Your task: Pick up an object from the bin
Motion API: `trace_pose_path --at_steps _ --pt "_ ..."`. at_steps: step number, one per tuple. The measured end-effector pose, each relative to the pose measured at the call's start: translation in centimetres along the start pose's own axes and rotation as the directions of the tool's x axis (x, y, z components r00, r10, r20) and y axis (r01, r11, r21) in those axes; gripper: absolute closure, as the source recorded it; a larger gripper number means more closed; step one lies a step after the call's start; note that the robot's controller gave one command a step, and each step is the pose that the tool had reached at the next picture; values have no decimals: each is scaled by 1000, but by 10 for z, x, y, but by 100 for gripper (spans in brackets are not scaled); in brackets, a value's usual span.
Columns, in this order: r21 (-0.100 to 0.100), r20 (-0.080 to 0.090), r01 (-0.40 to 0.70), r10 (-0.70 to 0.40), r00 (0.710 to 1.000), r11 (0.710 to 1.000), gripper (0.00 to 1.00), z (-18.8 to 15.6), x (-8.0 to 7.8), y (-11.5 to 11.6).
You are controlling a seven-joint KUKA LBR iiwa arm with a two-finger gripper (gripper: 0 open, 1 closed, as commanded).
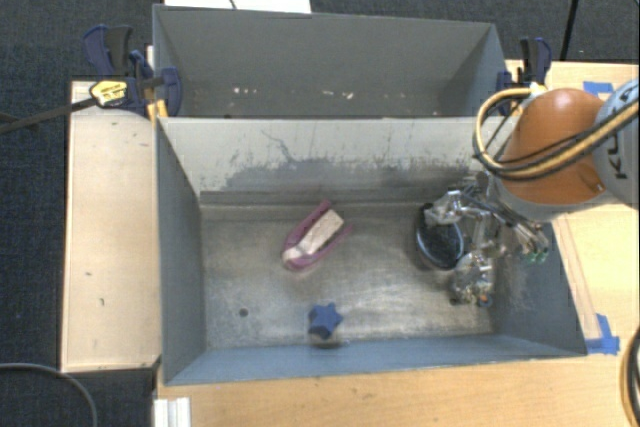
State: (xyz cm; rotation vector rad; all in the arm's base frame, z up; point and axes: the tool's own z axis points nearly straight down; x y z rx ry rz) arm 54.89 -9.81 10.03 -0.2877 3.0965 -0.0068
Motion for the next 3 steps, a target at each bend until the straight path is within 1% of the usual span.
trace_pose_path --at_steps 1,2,3 --pt "0 3 -97 97 995 995 0 6 -6 -4" --pt "0 3 -93 93 996 996 100 5 -7 -4" --pt "-11 -21 275 -275 961 961 100 -121 -17 6"
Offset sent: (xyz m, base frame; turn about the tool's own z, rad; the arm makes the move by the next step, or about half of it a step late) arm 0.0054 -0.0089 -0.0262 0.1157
